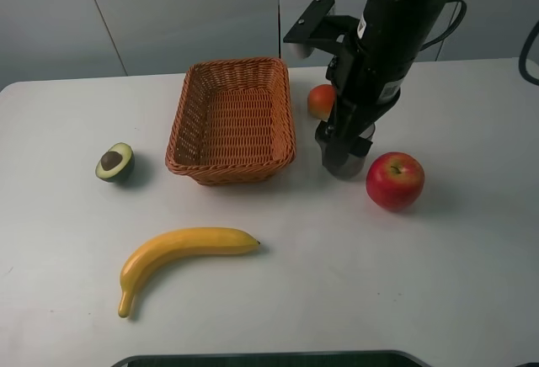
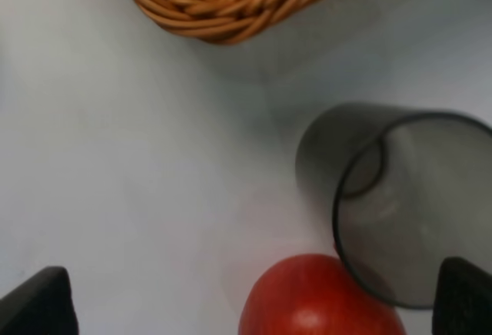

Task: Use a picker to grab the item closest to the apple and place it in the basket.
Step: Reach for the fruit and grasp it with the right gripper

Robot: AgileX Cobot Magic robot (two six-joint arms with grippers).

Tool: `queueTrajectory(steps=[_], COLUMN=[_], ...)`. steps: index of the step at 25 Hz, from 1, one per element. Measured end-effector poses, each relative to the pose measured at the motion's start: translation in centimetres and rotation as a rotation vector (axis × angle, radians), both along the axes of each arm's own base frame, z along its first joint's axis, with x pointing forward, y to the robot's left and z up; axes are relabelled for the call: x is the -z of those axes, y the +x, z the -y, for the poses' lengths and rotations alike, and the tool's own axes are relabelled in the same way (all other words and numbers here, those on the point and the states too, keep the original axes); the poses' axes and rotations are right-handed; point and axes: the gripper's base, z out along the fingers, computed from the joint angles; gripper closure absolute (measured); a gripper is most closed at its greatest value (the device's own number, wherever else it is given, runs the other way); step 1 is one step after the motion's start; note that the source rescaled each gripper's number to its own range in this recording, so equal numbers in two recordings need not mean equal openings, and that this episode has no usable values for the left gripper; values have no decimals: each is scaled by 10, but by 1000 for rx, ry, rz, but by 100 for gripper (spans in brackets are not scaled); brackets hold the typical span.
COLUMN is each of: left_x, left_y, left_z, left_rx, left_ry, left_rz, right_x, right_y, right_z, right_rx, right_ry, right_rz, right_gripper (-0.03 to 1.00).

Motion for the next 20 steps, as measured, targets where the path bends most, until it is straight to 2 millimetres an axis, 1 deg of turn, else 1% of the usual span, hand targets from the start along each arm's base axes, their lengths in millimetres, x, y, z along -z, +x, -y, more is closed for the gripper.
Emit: queueTrajectory(steps=[4, 8, 11, 20], left_x=[0, 0, 0, 0], left_y=[0, 0, 0, 0], left_z=[0, 0, 0, 0], left_rx=[0, 0, 0, 0], left_ry=[0, 0, 0, 0], left_rz=[0, 0, 0, 0], right_x=[7, 13, 21, 45], right_y=[9, 21, 27, 35], right_z=[-2, 8, 13, 9], right_rx=[-36, -14, -5, 13], right_ry=[0, -5, -14, 6], right_rz=[7, 5, -9, -30], right_gripper=[-3, -3, -3, -3])
